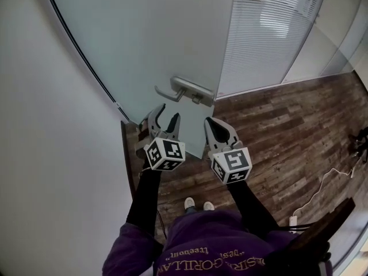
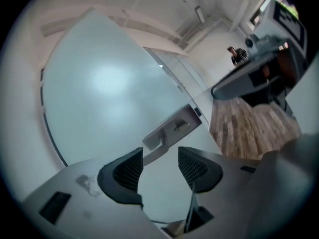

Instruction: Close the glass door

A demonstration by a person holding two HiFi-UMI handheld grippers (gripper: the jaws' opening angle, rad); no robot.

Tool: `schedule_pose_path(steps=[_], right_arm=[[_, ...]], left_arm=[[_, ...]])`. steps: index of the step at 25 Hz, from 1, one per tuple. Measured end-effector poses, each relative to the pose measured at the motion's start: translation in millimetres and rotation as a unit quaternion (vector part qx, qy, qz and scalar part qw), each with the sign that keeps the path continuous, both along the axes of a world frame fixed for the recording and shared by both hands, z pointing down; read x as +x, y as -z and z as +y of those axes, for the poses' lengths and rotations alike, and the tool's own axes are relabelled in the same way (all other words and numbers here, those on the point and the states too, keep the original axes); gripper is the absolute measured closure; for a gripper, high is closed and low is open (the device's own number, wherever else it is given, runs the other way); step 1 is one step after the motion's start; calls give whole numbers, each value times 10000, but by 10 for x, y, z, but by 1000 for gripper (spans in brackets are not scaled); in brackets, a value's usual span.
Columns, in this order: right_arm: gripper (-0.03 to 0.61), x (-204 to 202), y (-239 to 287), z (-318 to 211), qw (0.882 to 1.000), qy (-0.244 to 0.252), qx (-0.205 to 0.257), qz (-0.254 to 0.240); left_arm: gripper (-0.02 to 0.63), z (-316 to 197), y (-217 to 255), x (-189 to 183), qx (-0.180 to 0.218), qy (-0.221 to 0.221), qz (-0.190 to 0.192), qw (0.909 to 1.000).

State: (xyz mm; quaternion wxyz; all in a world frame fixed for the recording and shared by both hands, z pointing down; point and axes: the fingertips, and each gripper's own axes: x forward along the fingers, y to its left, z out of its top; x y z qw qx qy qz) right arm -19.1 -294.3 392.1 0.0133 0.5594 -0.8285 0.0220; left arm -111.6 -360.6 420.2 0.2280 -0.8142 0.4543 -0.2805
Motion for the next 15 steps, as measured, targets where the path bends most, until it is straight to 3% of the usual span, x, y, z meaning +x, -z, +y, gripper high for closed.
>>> schedule_pose_path(steps=[3,6,12,15], right_arm=[[586,3,13,-32,10000,-98,17,2],[586,5,34,-49,9998,-186,24,15],[586,-27,-6,-131,9995,-328,-23,40],[586,-65,-27,-162,9993,-364,-57,58]], left_arm=[[407,-283,-99,-23,283,-116,-1545,9875],[407,-475,-206,8,405,-352,-2483,9672],[407,-627,-349,169,784,-840,-3132,9427],[410,-667,-356,209,845,-878,-3073,9438]])
